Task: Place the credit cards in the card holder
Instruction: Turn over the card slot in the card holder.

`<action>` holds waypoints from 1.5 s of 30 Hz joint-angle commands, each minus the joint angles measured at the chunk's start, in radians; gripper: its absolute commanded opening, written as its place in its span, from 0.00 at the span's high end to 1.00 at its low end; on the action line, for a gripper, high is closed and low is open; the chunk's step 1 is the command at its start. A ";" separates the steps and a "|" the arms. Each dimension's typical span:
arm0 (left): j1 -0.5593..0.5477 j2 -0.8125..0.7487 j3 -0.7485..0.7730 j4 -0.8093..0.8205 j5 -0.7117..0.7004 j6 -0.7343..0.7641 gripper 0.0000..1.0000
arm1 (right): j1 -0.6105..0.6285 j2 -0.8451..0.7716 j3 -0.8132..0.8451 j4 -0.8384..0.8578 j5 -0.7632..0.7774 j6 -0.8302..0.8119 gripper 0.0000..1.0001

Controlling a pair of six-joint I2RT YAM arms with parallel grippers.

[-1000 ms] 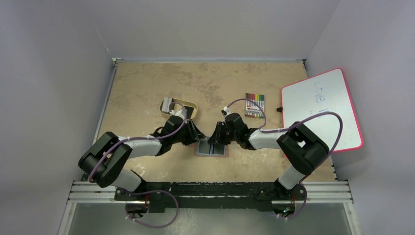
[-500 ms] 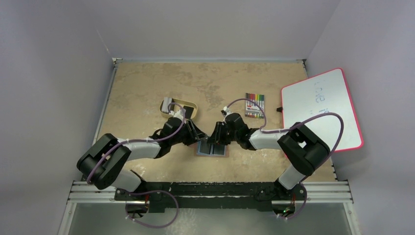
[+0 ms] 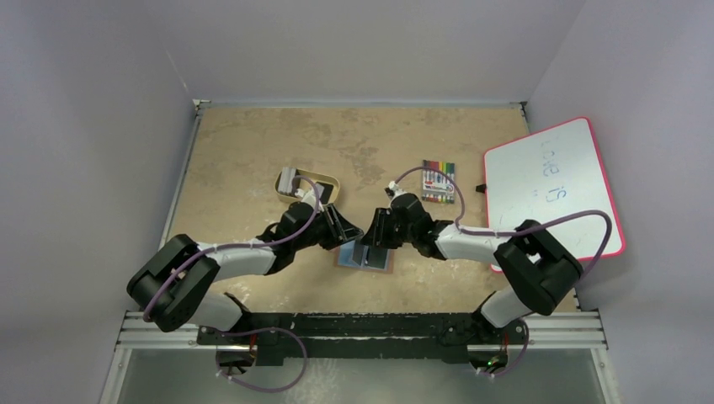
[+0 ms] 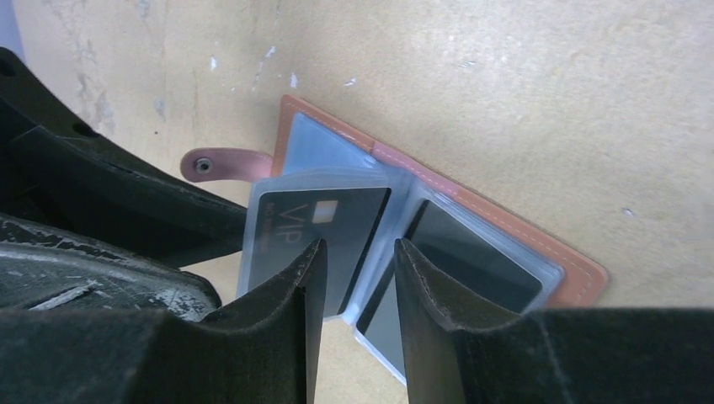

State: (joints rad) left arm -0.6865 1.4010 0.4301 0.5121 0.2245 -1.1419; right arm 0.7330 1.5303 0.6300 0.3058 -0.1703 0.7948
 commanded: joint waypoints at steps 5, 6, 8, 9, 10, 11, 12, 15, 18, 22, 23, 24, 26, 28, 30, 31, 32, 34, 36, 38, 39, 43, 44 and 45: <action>-0.033 0.014 0.051 0.084 0.013 -0.020 0.60 | -0.041 -0.126 0.003 -0.169 0.162 -0.038 0.62; -0.036 0.017 0.056 0.084 0.013 -0.020 0.60 | -0.048 -0.151 0.002 -0.190 0.178 -0.039 0.62; -0.045 0.021 0.069 0.081 0.010 -0.019 0.60 | -0.058 -0.191 0.003 -0.225 0.209 -0.044 0.62; -0.049 0.022 0.075 0.076 0.009 -0.017 0.60 | -0.063 -0.210 0.003 -0.242 0.223 -0.047 0.61; -0.053 0.025 0.080 0.073 0.006 -0.016 0.60 | -0.068 -0.228 0.003 -0.257 0.235 -0.047 0.61; -0.057 0.027 0.086 0.070 0.004 -0.014 0.60 | -0.073 -0.245 0.004 -0.273 0.247 -0.046 0.61; -0.062 0.030 0.091 0.068 0.001 -0.014 0.60 | -0.077 -0.261 0.005 -0.290 0.258 -0.046 0.61; -0.077 0.046 0.102 0.066 -0.006 -0.013 0.60 | -0.088 -0.314 0.001 -0.329 0.293 -0.036 0.61; -0.085 0.062 0.115 0.060 -0.007 -0.006 0.60 | -0.089 -0.363 -0.003 -0.336 0.295 -0.034 0.60; -0.088 0.048 0.121 0.011 -0.034 0.016 0.61 | -0.089 -0.400 -0.010 -0.299 0.252 -0.038 0.60; -0.088 0.040 0.128 -0.018 -0.049 0.030 0.60 | -0.088 -0.401 -0.014 -0.274 0.238 -0.053 0.60; -0.089 0.032 0.134 -0.045 -0.062 0.042 0.60 | -0.087 -0.398 -0.020 -0.248 0.208 -0.055 0.60; -0.090 0.015 0.144 -0.102 -0.091 0.068 0.61 | -0.084 -0.385 -0.042 -0.192 0.141 -0.031 0.60; -0.090 -0.001 0.150 -0.145 -0.122 0.086 0.61 | -0.077 -0.368 -0.055 -0.160 0.109 -0.016 0.60; -0.090 -0.019 0.161 -0.226 -0.162 0.108 0.61 | -0.073 -0.352 -0.059 -0.140 0.088 -0.008 0.61; -0.090 -0.036 0.171 -0.270 -0.189 0.125 0.62 | -0.071 -0.345 -0.062 -0.130 0.080 -0.008 0.61; -0.090 -0.054 0.183 -0.324 -0.234 0.144 0.62 | -0.070 -0.337 -0.064 -0.119 0.074 -0.006 0.61; -0.089 -0.095 0.212 -0.430 -0.304 0.189 0.62 | -0.067 -0.320 -0.064 -0.103 0.062 -0.006 0.61; -0.087 -0.135 0.260 -0.564 -0.399 0.257 0.61 | -0.065 -0.310 -0.062 -0.099 0.057 -0.011 0.61; -0.082 -0.162 0.327 -0.710 -0.512 0.332 0.59 | -0.063 -0.310 -0.062 -0.100 0.058 -0.018 0.61; -0.073 -0.171 0.362 -0.770 -0.560 0.366 0.58 | -0.063 -0.317 -0.062 -0.100 0.060 -0.024 0.60; 0.019 -0.174 0.483 -0.933 -0.624 0.500 0.56 | -0.063 -0.346 -0.059 -0.101 0.057 -0.057 0.59; 0.052 -0.166 0.509 -0.957 -0.630 0.530 0.56 | -0.063 -0.354 -0.058 -0.098 0.051 -0.065 0.59; 0.088 -0.158 0.531 -0.978 -0.632 0.562 0.55 | -0.063 -0.359 -0.056 -0.096 0.046 -0.073 0.58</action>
State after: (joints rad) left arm -0.7013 1.2488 0.8528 -0.2794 -0.2821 -0.7620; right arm 0.6674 1.2129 0.5640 0.1642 -0.0998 0.7643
